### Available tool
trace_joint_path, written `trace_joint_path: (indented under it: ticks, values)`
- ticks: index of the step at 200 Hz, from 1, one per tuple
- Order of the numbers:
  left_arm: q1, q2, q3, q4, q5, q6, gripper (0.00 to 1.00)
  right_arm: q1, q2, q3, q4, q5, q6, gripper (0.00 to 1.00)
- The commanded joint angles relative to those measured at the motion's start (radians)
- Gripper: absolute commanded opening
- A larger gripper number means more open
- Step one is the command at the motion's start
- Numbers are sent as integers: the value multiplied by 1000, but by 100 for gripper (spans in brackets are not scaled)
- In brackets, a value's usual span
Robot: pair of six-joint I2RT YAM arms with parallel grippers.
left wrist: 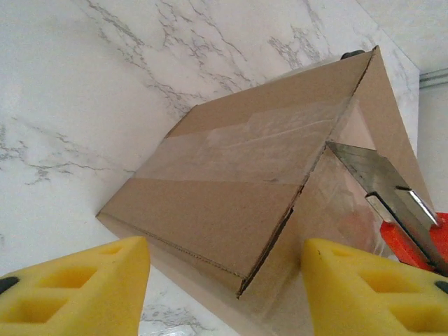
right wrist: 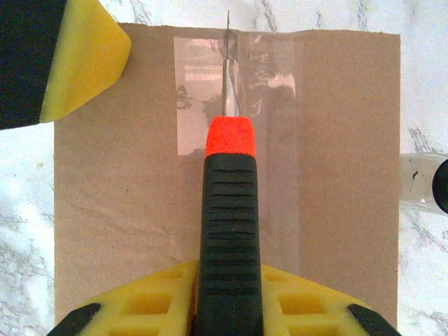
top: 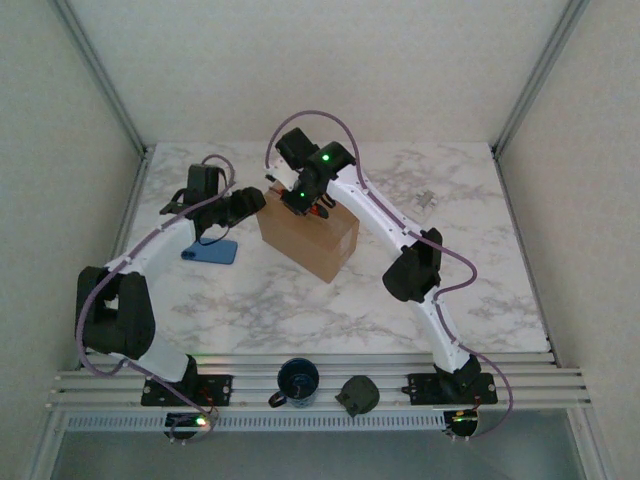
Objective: Unpack the express box
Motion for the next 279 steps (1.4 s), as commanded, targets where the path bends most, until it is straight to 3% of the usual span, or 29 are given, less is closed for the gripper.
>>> trace_joint_path:
  ticks: [1, 88, 279]
  values:
    - [-4, 19, -4, -13, 30, -12, 56, 9, 2, 30, -22, 0, -17, 0]
    - [-4, 36, -7, -8, 39, -12, 45, 12, -26, 28, -5, 15, -9, 0]
    - [-5, 44, -2, -37, 19, 11, 44, 14, -47, -1, 34, 80, -14, 0]
